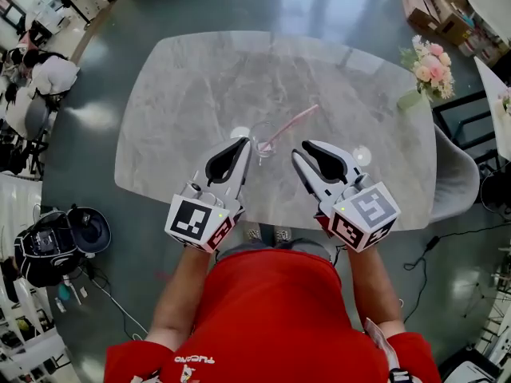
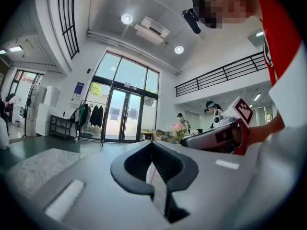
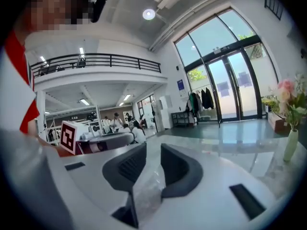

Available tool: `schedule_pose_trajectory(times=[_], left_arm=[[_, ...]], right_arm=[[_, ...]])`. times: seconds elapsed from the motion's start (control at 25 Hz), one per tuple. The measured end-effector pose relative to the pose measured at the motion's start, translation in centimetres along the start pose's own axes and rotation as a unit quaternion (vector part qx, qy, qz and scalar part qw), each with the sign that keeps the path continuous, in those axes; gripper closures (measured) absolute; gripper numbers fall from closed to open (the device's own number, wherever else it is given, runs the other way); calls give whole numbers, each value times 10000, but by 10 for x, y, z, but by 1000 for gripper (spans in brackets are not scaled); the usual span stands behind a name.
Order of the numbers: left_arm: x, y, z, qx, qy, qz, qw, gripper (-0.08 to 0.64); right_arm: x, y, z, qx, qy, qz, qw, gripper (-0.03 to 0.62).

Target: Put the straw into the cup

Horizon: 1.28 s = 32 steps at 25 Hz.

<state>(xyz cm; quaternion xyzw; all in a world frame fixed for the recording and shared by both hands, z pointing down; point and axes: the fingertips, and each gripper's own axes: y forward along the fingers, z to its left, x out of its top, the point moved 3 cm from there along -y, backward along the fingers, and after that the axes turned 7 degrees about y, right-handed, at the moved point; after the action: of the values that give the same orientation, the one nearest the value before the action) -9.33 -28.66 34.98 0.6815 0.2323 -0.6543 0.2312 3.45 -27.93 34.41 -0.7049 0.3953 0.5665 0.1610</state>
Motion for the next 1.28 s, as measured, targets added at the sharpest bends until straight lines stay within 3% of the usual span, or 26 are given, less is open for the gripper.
schedule_pose_trajectory(times=[0.36, 0.72, 1.28], left_arm=[[51, -4, -19, -407, 191, -346, 9984, 554], [72, -7, -33, -597, 306, -525, 9964, 554], [74, -7, -39, -600, 370, -505, 9962, 554]], right_arm=[[41, -20, 35, 482, -566, -1003, 9922, 577], [52, -22, 45, 592, -775, -1150, 9886, 591], [51, -22, 51, 748, -896, -1074, 9873, 591]])
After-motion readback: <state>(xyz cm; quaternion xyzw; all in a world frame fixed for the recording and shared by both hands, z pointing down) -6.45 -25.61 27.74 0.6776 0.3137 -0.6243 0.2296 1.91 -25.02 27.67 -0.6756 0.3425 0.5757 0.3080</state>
